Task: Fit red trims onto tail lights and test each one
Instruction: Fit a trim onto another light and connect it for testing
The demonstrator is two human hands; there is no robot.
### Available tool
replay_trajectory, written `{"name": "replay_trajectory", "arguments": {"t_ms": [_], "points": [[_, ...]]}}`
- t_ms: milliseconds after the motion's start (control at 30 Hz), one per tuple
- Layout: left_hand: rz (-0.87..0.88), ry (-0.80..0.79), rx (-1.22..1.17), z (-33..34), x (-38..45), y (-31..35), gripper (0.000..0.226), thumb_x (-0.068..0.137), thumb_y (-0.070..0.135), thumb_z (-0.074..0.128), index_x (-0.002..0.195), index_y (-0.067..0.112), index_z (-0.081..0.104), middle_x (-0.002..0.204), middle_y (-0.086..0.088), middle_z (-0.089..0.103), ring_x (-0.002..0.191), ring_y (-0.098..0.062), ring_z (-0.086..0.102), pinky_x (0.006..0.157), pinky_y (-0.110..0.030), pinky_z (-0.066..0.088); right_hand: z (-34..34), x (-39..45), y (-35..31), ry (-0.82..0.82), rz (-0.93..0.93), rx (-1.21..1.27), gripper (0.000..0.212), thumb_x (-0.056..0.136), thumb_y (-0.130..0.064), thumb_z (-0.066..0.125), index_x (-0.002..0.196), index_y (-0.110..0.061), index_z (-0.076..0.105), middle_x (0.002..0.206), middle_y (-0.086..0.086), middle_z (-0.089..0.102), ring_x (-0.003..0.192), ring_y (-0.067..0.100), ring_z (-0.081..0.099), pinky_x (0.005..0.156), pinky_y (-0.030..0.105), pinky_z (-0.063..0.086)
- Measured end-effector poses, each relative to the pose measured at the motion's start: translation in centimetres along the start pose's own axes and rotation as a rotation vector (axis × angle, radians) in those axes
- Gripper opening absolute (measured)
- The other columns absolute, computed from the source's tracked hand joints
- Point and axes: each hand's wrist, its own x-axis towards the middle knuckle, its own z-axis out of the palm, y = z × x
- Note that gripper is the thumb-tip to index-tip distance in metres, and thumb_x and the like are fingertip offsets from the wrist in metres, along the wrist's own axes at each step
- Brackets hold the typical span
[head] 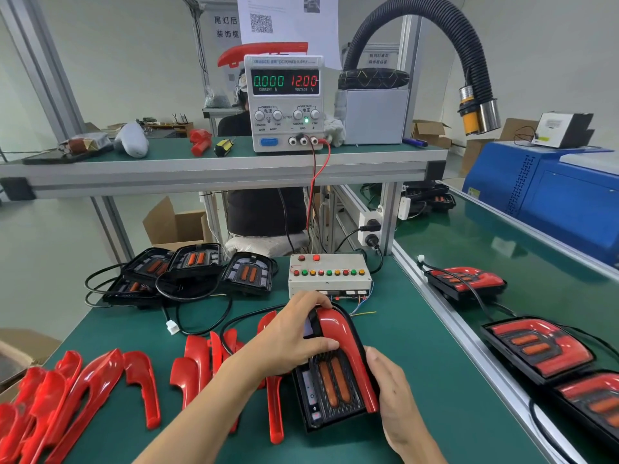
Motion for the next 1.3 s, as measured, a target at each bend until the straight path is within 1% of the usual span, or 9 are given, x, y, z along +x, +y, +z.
{"name": "replay_trajectory", "arguments": {"t_ms": [133, 300, 533, 567, 667, 700, 833, 1100, 1300], "points": [[-0.016, -0.001, -0.012, 0.0, -0.2, -0.1, 0.05, 0.085, 0.041, 0.078, 0.123, 0.037, 0.047, 0.124, 0.011, 0.05, 0.118, -0.004, 0.05, 0.104, -0.03, 0.043, 0.0, 0.1, 0.0, 0.012, 0.005, -0.003, 0.053, 0.097, -0.059, 0.048, 0.12, -0.019, 0.073, 0.109, 0.015, 0.075, 0.102, 0.036, 0.072, 0.094, 0.063, 0.053], [-0.013, 0.018, -0.011, -0.1, -0.2, 0.2, 0.048, 0.082, 0.05, 0.076, 0.119, 0.044, 0.046, 0.12, 0.016, 0.052, 0.115, -0.003, 0.052, 0.101, -0.028, 0.045, 0.0, 0.1, -0.1, 0.023, 0.011, 0.023, 0.056, 0.093, -0.063, 0.051, 0.112, -0.015, 0.074, 0.103, 0.018, 0.074, 0.099, 0.043, 0.069, 0.092, 0.064, 0.053], [-0.031, 0.015, -0.064, 0.1, -0.2, 0.4, 0.044, 0.086, 0.045, 0.076, 0.121, 0.04, 0.049, 0.122, 0.014, 0.052, 0.116, -0.003, 0.053, 0.103, -0.032, 0.046, -0.3, 0.0, -0.3, -0.005, 0.026, 0.035, 0.057, 0.095, -0.061, 0.051, 0.119, -0.013, 0.072, 0.109, 0.017, 0.073, 0.104, 0.04, 0.069, 0.096, 0.063, 0.053], [-0.033, 0.016, -0.069, 0.1, -0.2, 0.5, 0.044, 0.086, 0.045, 0.076, 0.121, 0.04, 0.049, 0.122, 0.014, 0.052, 0.117, -0.003, 0.053, 0.103, -0.031, 0.045, -0.3, 0.0, -0.3, -0.004, 0.031, 0.034, 0.058, 0.096, -0.062, 0.051, 0.119, -0.013, 0.072, 0.109, 0.017, 0.073, 0.104, 0.041, 0.069, 0.095, 0.06, 0.054], [-0.061, 0.034, -0.151, 0.0, -0.1, 0.7, 0.043, 0.087, 0.041, 0.076, 0.122, 0.037, 0.051, 0.121, 0.011, 0.057, 0.112, -0.004, 0.058, 0.102, -0.031, 0.047, -0.2, -0.1, -0.5, 0.007, 0.037, 0.033, 0.057, 0.097, -0.061, 0.05, 0.12, -0.015, 0.071, 0.108, 0.014, 0.074, 0.103, 0.034, 0.071, 0.087, 0.042, 0.06], [-0.073, 0.038, -0.177, -0.1, -0.1, 0.7, 0.043, 0.088, 0.039, 0.076, 0.123, 0.037, 0.051, 0.119, 0.011, 0.059, 0.108, -0.005, 0.06, 0.101, -0.031, 0.048, -0.1, -0.1, -0.6, 0.009, 0.038, 0.04, 0.055, 0.098, -0.06, 0.049, 0.121, -0.015, 0.071, 0.108, 0.014, 0.075, 0.103, 0.034, 0.072, 0.086, 0.041, 0.06], [-0.078, 0.043, -0.137, 0.0, 0.1, 0.5, 0.045, 0.088, 0.034, 0.077, 0.125, 0.033, 0.051, 0.123, 0.012, 0.059, 0.113, -0.005, 0.058, 0.104, -0.031, 0.047, 0.0, -0.1, -0.8, 0.005, 0.058, 0.086, 0.05, 0.099, -0.054, 0.049, 0.119, -0.014, 0.072, 0.11, 0.017, 0.075, 0.104, 0.038, 0.071, 0.09, 0.05, 0.059], [-0.061, 0.068, -0.045, 0.2, 0.1, 0.0, 0.047, 0.085, 0.037, 0.078, 0.124, 0.036, 0.051, 0.125, 0.017, 0.053, 0.119, 0.003, 0.051, 0.102, -0.022, 0.044, 0.1, -0.4, -1.3, -0.01, 0.065, 0.129, 0.045, 0.101, -0.047, 0.048, 0.119, -0.014, 0.072, 0.112, 0.018, 0.074, 0.105, 0.039, 0.071, 0.09, 0.047, 0.06], [-0.08, 0.076, -0.039, -0.2, -0.3, 0.0, 0.045, 0.083, 0.037, 0.082, 0.118, 0.035, 0.054, 0.118, 0.018, 0.055, 0.112, 0.005, 0.053, 0.095, -0.018, 0.044, 0.5, -0.6, -1.6, -0.04, 0.076, 0.092, 0.039, 0.084, -0.046, 0.074, 0.116, -0.023, 0.074, 0.111, 0.016, 0.076, 0.104, 0.037, 0.072, 0.086, 0.041, 0.061]]}}
